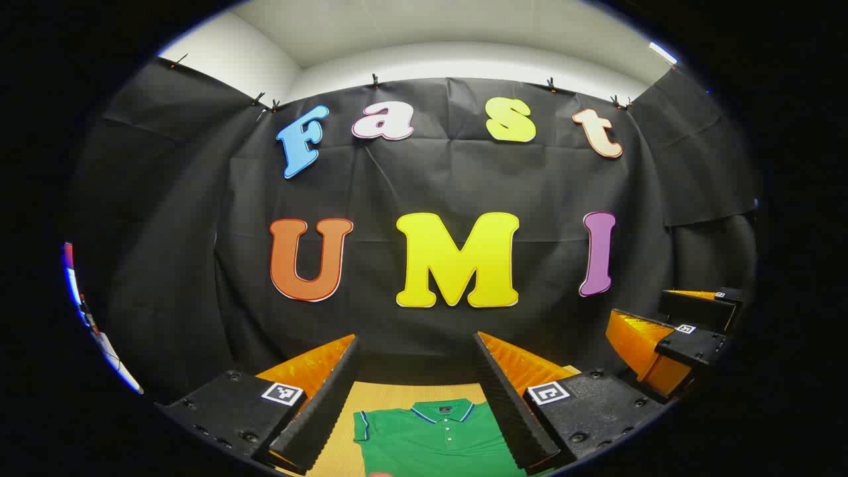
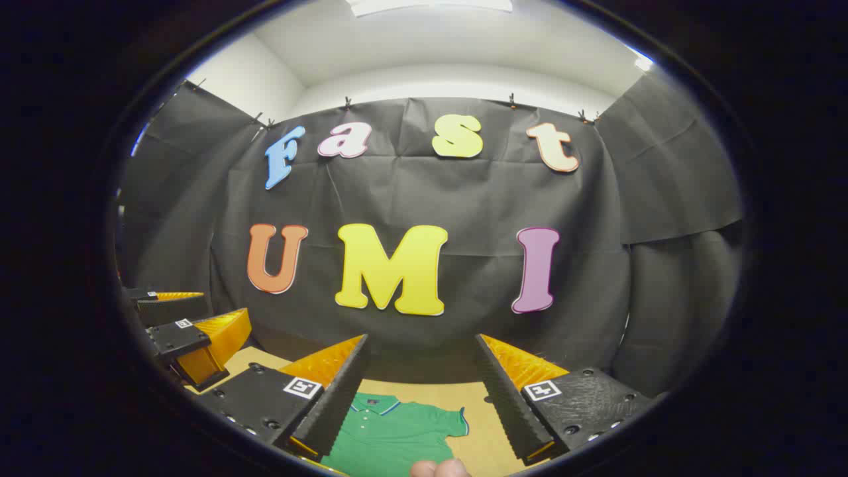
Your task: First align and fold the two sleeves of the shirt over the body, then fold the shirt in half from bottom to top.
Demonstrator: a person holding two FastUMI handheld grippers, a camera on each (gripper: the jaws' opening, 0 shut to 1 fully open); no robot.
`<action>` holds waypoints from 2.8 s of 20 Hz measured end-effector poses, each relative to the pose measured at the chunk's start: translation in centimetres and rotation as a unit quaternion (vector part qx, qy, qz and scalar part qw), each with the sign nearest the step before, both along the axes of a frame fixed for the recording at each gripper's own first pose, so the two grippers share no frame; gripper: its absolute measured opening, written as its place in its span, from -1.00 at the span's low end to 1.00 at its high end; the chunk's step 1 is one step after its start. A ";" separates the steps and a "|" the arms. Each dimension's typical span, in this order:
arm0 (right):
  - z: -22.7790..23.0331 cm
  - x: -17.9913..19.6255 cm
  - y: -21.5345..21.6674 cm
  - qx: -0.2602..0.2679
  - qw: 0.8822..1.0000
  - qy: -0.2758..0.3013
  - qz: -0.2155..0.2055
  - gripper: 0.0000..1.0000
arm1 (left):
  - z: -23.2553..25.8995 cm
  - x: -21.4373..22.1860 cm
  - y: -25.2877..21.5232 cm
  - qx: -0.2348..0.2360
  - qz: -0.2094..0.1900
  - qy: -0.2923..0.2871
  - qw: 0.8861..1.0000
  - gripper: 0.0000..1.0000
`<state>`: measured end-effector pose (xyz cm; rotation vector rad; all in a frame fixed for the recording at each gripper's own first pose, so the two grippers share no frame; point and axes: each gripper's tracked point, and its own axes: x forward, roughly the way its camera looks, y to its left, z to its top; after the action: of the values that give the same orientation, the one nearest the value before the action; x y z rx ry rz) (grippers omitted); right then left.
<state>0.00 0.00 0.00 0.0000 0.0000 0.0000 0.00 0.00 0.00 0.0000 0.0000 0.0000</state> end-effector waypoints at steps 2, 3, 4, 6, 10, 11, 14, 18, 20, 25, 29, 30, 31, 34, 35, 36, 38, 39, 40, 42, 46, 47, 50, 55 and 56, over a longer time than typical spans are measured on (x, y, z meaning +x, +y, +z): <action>-0.2 0.0 -0.5 -0.002 1.000 0.006 -0.001 0.90 | 0.0 0.2 -0.1 0.000 0.001 0.001 1.000 1.00; -0.4 -0.1 -0.7 -0.001 1.000 0.007 0.000 0.90 | 0.0 0.2 -0.1 0.003 0.004 0.001 1.000 1.00; -0.3 -0.1 -0.9 0.000 1.000 0.008 0.001 0.89 | -0.1 0.2 -0.1 0.006 0.007 0.000 1.000 1.00; -0.6 -0.1 -1.2 0.002 1.000 0.012 0.004 0.89 | 0.1 0.2 -0.7 0.007 0.005 0.000 1.000 1.00; -1.1 0.2 -2.1 0.011 1.000 0.023 0.003 0.84 | -0.1 0.0 -1.4 0.007 0.005 0.003 1.000 0.97; -1.2 0.2 -2.4 0.011 1.000 0.023 0.003 0.84 | -0.2 0.0 -1.5 0.007 0.004 0.004 1.000 1.00; -1.8 0.6 -3.1 0.004 0.999 0.032 0.002 0.89 | -0.6 0.2 -2.0 0.007 0.003 0.010 1.000 1.00; -3.7 1.7 -3.9 0.005 0.998 0.054 0.010 0.89 | -1.1 0.6 -2.6 0.009 0.002 0.012 1.000 1.00; -5.2 2.7 -4.4 0.000 0.998 0.065 0.013 0.90 | -1.6 0.9 -2.7 0.012 0.006 0.016 1.000 1.00; -11.4 6.2 -5.8 -0.010 0.992 0.121 0.031 0.89 | -2.8 2.3 -3.0 0.010 0.019 0.026 0.999 1.00; -17.5 10.5 -8.7 -0.002 0.984 0.177 0.020 0.90 | -3.8 3.9 -3.5 0.007 0.032 0.036 0.999 1.00; -18.9 11.6 -9.6 -0.002 0.982 0.187 0.015 0.96 | -3.9 4.4 -3.4 0.008 0.039 0.035 0.999 1.00; -20.6 12.7 -10.3 -0.001 0.980 0.200 0.012 0.96 | -4.0 4.9 -3.5 0.009 0.044 0.034 0.998 1.00; -25.9 16.0 -11.8 -0.002 0.969 0.246 0.013 0.96 | -4.4 6.1 -3.9 0.014 0.053 0.035 0.998 1.00; -27.8 16.8 -12.4 -0.004 0.966 0.258 0.014 0.91 | -4.5 6.6 -4.0 0.013 0.054 0.033 0.998 1.00; -29.4 17.6 -12.7 -0.002 0.962 0.273 0.015 0.96 | -4.8 7.1 -4.1 0.013 0.056 0.036 0.998 1.00; -32.4 19.1 -13.2 -0.001 0.955 0.297 0.020 0.91 | -5.6 7.9 -4.1 0.013 0.065 0.050 0.997 1.00; -34.0 19.8 -13.2 -0.004 0.951 0.309 0.025 0.96 | -5.7 8.1 -4.0 0.013 0.070 0.052 0.996 1.00; -35.6 20.5 -13.1 -0.009 0.947 0.319 0.032 0.92 | -5.9 8.5 -4.1 0.013 0.075 0.054 0.996 1.00; -38.6 21.7 -12.8 -0.008 0.939 0.341 0.042 0.96 | -6.5 8.7 -3.9 0.014 0.085 0.064 0.994 1.00; -42.8 23.7 -12.6 -0.010 0.928 0.369 0.052 0.91 | -7.2 8.7 -3.6 0.007 0.099 0.075 0.992 1.00; -43.6 23.7 -12.4 -0.004 0.924 0.378 0.056 0.96 | -7.3 8.7 -3.4 0.005 0.102 0.078 0.992 1.00; -44.8 24.3 -12.4 0.006 0.920 0.388 0.050 0.90 | -7.9 8.7 -2.5 0.007 0.110 0.084 0.990 1.00; -45.8 24.8 -12.0 0.032 0.908 0.415 0.045 0.04 | -8.6 8.6 -0.8 0.018 0.114 0.091 0.989 1.00; -45.7 25.2 -11.9 0.048 0.910 0.410 0.046 -0.43 | -8.7 8.6 -0.4 0.018 0.114 0.091 0.989 1.00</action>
<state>25.16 -11.91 -45.66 0.0996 0.8459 0.0940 8.57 -0.40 -8.69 0.0369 0.1818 0.2293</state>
